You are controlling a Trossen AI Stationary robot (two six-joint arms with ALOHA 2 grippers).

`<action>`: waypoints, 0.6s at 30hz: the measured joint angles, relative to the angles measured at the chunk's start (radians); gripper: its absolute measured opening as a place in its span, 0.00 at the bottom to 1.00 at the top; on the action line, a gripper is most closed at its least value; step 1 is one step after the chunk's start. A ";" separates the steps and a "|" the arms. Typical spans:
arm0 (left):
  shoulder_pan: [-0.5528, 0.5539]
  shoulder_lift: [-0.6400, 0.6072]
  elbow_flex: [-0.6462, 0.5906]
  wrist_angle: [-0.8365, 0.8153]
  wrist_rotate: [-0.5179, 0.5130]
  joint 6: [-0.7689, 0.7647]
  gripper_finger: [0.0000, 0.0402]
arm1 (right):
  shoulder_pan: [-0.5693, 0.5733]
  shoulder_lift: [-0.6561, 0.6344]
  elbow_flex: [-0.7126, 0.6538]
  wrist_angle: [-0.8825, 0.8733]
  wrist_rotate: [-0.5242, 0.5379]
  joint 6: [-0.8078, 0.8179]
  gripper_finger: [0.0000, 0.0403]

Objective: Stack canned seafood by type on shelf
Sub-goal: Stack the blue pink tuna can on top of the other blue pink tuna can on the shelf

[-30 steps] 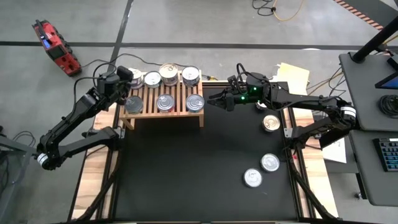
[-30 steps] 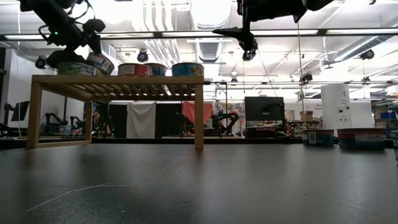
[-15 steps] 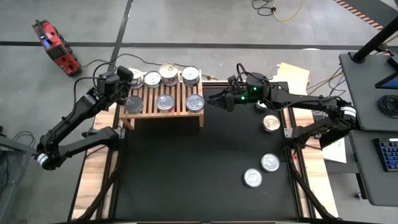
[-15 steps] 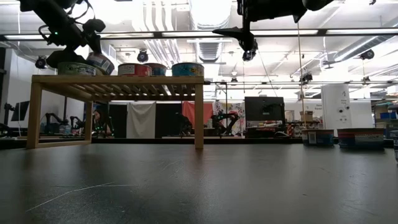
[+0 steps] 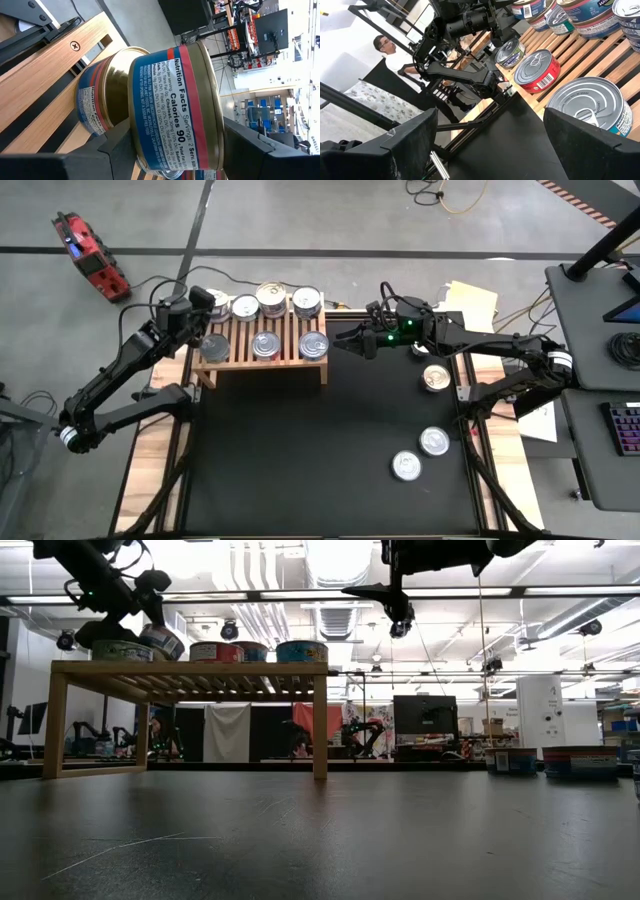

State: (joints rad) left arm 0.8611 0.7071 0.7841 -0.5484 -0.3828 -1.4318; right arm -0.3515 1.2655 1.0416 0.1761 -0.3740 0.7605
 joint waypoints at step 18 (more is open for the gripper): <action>0.000 -0.002 0.000 0.003 0.006 -0.028 0.55 | 0.000 0.000 0.000 0.000 0.000 0.005 0.88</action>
State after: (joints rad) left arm 0.8608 0.7052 0.7841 -0.5457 -0.3763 -1.4601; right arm -0.3515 1.2655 1.0416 0.1757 -0.3740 0.7658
